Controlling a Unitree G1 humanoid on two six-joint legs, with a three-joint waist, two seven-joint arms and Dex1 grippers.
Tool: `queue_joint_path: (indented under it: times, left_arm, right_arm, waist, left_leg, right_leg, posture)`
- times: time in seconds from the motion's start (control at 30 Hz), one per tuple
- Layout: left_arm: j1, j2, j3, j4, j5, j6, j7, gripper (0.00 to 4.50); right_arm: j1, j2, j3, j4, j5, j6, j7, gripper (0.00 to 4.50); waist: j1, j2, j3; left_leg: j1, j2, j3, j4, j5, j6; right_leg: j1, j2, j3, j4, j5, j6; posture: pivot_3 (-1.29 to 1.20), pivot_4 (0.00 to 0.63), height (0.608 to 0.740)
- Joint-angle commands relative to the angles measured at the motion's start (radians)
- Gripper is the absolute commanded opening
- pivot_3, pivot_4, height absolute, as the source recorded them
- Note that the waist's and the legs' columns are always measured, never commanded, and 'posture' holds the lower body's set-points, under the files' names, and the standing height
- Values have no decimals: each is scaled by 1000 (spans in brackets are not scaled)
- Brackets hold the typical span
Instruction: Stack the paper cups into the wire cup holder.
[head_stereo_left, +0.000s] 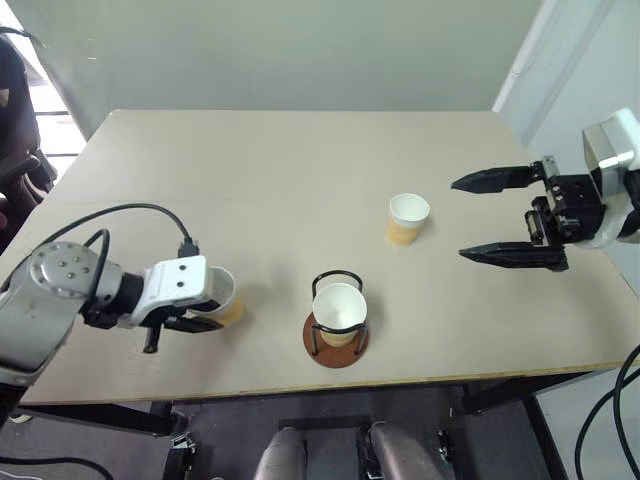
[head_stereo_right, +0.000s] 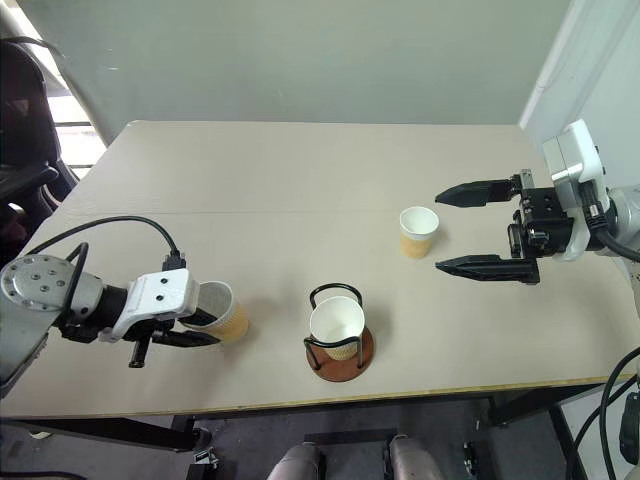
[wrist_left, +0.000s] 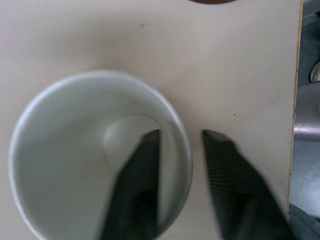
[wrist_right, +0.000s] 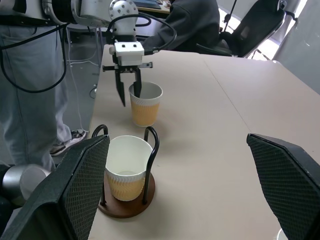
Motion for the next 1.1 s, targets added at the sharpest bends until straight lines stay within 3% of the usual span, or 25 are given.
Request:
queue_joint_path:
  times: [0.03,0.3,0.5,0.67,0.9,1.1]
  left_arm:
    - [-40,4,8,5,7,-16,-16,49]
    - [-217,-14,57,55,-128,-67,-169,49]
    - [-641,-138,-1,214,-277,-93,-287,49]
    - [-781,-165,-176,271,-361,-180,-290,49]
    - [-1007,-289,-517,337,-487,-299,-290,49]
    - [-1102,-286,-718,343,-570,-396,-290,49]
  right_arm:
    - [-1,-22,-22,-26,7,-9,-12,4500]
    - [61,-56,-69,-105,64,13,-14,4500]
    - [75,-66,-156,-137,149,40,-62,4500]
    - [108,-78,-180,-162,158,43,-98,4500]
    - [189,-105,-250,-227,172,53,-152,4500]
    - [249,-125,-308,-276,194,70,-191,4500]
  waist:
    - [0,0,0]
    - [5,0,0]
    - [17,-1,0]
    - [12,0,0]
    - [24,0,0]
    - [23,0,0]
  left_leg:
    - [0,0,0,0,0,0]
    - [-1,0,0,0,0,0]
    - [-3,0,-2,4,1,1]
    - [-2,-2,1,5,0,2]
    - [-10,-2,-1,15,-2,6]
    - [-13,-4,3,18,-3,8]
  right_leg:
    - [0,0,0,0,0,0]
    - [0,0,0,0,0,1]
    - [1,0,0,0,1,4]
    - [3,-3,3,-2,4,16]
    - [3,-3,5,-8,9,29]
    - [4,-4,7,-17,12,34]
  posture:
    - [0,150,740]
    - [0,150,740]
    - [0,150,740]
    - [0,150,740]
    - [0,150,740]
    - [0,150,740]
